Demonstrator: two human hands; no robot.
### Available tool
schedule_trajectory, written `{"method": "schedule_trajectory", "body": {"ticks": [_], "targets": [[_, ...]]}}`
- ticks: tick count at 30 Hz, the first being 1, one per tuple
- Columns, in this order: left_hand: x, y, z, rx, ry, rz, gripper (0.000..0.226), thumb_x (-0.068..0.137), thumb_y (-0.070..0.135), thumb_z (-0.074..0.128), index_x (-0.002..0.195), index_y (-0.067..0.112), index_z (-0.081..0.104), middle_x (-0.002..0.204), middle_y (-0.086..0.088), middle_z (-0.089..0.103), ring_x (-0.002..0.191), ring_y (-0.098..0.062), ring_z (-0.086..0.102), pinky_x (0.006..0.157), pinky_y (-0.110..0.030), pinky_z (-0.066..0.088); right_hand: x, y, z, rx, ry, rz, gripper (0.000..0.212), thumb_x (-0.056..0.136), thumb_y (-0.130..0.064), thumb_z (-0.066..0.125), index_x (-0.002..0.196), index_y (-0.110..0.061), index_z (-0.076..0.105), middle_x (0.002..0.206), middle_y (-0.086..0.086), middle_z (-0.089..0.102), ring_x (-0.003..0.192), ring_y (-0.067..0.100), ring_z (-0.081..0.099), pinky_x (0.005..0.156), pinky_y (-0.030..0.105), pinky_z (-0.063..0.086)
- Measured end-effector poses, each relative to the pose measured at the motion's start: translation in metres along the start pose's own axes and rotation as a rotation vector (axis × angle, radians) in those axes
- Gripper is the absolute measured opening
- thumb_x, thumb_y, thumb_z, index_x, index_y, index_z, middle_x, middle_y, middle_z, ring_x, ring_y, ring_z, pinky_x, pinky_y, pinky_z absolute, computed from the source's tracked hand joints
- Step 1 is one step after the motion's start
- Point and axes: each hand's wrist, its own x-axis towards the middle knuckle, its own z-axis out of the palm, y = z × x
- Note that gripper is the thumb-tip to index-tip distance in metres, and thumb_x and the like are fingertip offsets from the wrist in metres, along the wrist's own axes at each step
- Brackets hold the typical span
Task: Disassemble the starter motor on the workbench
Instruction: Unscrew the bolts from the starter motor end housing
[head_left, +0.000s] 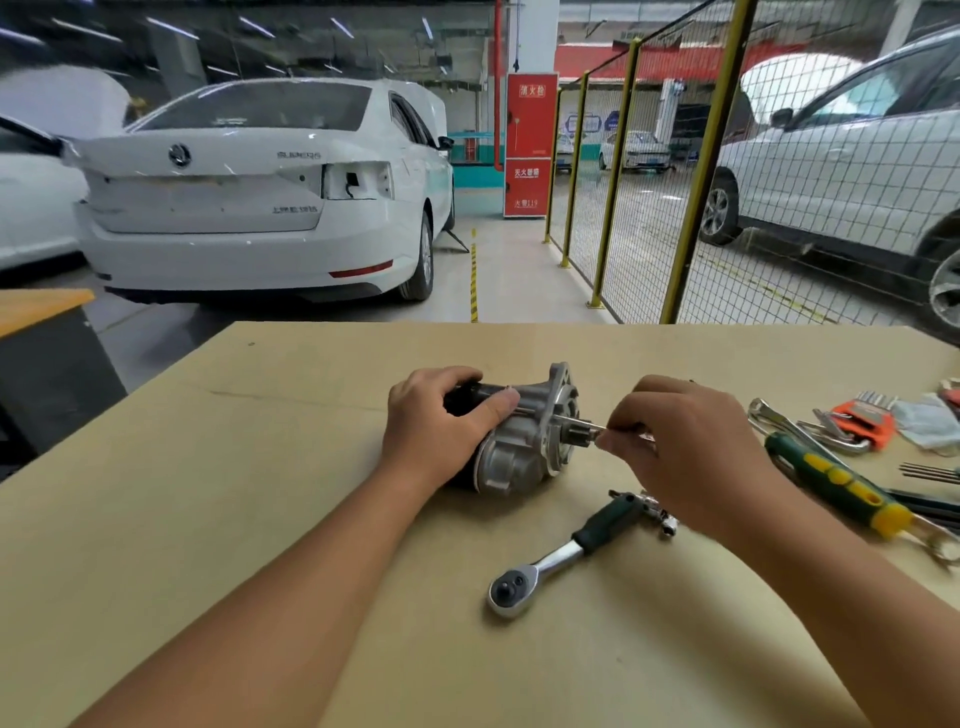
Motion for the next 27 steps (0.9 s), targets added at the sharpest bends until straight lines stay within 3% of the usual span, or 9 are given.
{"method": "schedule_trajectory", "body": {"ticks": [4, 7, 10, 12, 15, 19, 22, 24, 27], "targets": [[0.003, -0.002, 0.004, -0.003, -0.008, -0.019, 0.075, 0.058, 0.088, 0.06, 0.111, 0.038, 0.073, 0.117, 0.008, 0.066, 0.12, -0.019, 0.056, 0.105, -0.043, 0.048, 0.002, 0.005, 0.004, 0.1, 0.022, 0.031, 0.012, 0.087, -0.03, 0.078, 0.084, -0.021, 0.071, 0.077, -0.009, 0.06, 0.07, 0.015, 0.057, 0.064, 0.033, 0.05], [0.006, -0.004, 0.005, -0.035, -0.004, -0.024, 0.069, 0.055, 0.086, 0.063, 0.106, 0.042, 0.071, 0.115, 0.009, 0.065, 0.119, -0.019, 0.057, 0.105, -0.044, 0.048, 0.001, 0.005, 0.014, 0.166, 0.025, 0.047, 0.013, 0.093, -0.034, 0.069, 0.086, -0.024, 0.072, 0.075, -0.011, 0.055, 0.07, 0.002, 0.05, 0.06, 0.015, 0.032], [0.008, -0.004, 0.004, -0.057, -0.026, -0.026, 0.064, 0.052, 0.085, 0.066, 0.104, 0.046, 0.069, 0.115, 0.009, 0.064, 0.12, -0.02, 0.057, 0.106, -0.045, 0.048, 0.004, 0.01, 0.016, 0.172, -0.017, 0.08, 0.019, 0.097, -0.031, 0.063, 0.088, -0.019, 0.074, 0.078, -0.009, 0.054, 0.073, 0.001, 0.049, 0.061, 0.012, 0.03], [0.006, -0.005, 0.003, -0.065, -0.039, -0.017, 0.068, 0.052, 0.084, 0.067, 0.107, 0.044, 0.07, 0.116, 0.009, 0.063, 0.12, -0.02, 0.057, 0.106, -0.046, 0.048, 0.003, 0.009, 0.013, 0.177, 0.001, 0.073, 0.015, 0.094, -0.026, 0.068, 0.085, -0.017, 0.075, 0.077, -0.01, 0.055, 0.073, 0.003, 0.051, 0.062, 0.015, 0.034], [0.004, -0.005, 0.001, -0.059, -0.048, 0.002, 0.074, 0.051, 0.084, 0.066, 0.111, 0.042, 0.071, 0.117, 0.008, 0.062, 0.122, -0.02, 0.054, 0.108, -0.045, 0.046, -0.001, 0.003, 0.011, 0.129, 0.056, 0.052, 0.01, 0.088, -0.022, 0.076, 0.081, -0.015, 0.077, 0.077, -0.007, 0.06, 0.069, 0.016, 0.056, 0.065, 0.033, 0.049], [0.004, -0.008, 0.004, -0.059, -0.035, 0.023, 0.065, 0.061, 0.083, 0.059, 0.11, 0.042, 0.071, 0.119, 0.007, 0.063, 0.125, -0.02, 0.051, 0.109, -0.044, 0.045, -0.001, 0.003, 0.009, 0.018, 0.085, 0.047, 0.01, 0.083, -0.031, 0.08, 0.077, -0.023, 0.076, 0.077, -0.012, 0.064, 0.071, 0.02, 0.058, 0.07, 0.042, 0.051], [0.007, -0.008, 0.007, -0.052, -0.011, 0.018, 0.062, 0.068, 0.081, 0.053, 0.108, 0.038, 0.074, 0.117, 0.006, 0.067, 0.122, -0.022, 0.056, 0.105, -0.044, 0.048, -0.002, 0.006, 0.01, 0.111, 0.048, 0.037, 0.009, 0.081, -0.03, 0.082, 0.079, -0.023, 0.076, 0.075, -0.015, 0.061, 0.068, 0.009, 0.057, 0.062, 0.032, 0.05], [0.008, -0.009, 0.008, -0.043, -0.013, 0.019, 0.062, 0.068, 0.08, 0.055, 0.109, 0.038, 0.075, 0.116, 0.005, 0.069, 0.12, -0.022, 0.058, 0.104, -0.044, 0.049, -0.002, 0.007, 0.012, 0.157, 0.041, 0.031, 0.009, 0.083, -0.028, 0.081, 0.08, -0.024, 0.074, 0.072, -0.015, 0.06, 0.068, 0.002, 0.055, 0.06, 0.019, 0.04], [0.008, -0.011, 0.006, -0.04, -0.022, 0.026, 0.06, 0.066, 0.08, 0.059, 0.109, 0.041, 0.074, 0.118, 0.006, 0.067, 0.121, -0.021, 0.057, 0.105, -0.044, 0.049, -0.002, 0.007, 0.017, 0.2, 0.043, 0.084, 0.017, 0.091, -0.034, 0.07, 0.076, -0.026, 0.071, 0.069, -0.012, 0.057, 0.069, 0.003, 0.053, 0.059, 0.011, 0.029]]}}
